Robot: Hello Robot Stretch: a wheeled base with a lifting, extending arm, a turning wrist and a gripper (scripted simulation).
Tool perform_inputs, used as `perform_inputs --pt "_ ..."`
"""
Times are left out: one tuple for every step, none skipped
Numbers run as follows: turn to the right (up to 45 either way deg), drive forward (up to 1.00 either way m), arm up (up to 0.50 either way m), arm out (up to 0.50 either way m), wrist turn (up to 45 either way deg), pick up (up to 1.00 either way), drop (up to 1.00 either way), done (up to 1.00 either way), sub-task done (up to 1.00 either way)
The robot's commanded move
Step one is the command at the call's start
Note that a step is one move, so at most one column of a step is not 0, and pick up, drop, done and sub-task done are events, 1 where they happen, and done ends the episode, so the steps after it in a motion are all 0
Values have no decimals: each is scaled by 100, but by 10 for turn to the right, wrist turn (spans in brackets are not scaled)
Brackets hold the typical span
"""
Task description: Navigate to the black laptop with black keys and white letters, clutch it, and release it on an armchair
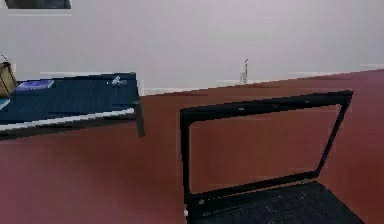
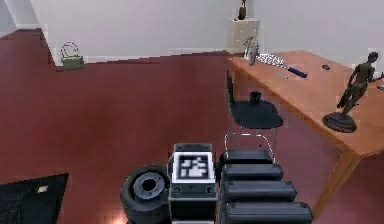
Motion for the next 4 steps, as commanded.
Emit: perform_inputs --pt "0 40 0 0 0 0 0 0 0" --pt "120 0 0 0 0 0 0 0 0" --pt "0 100 0 0 0 0 0 0 0" --pt "0 35 0 0 0 0 0 0 0"
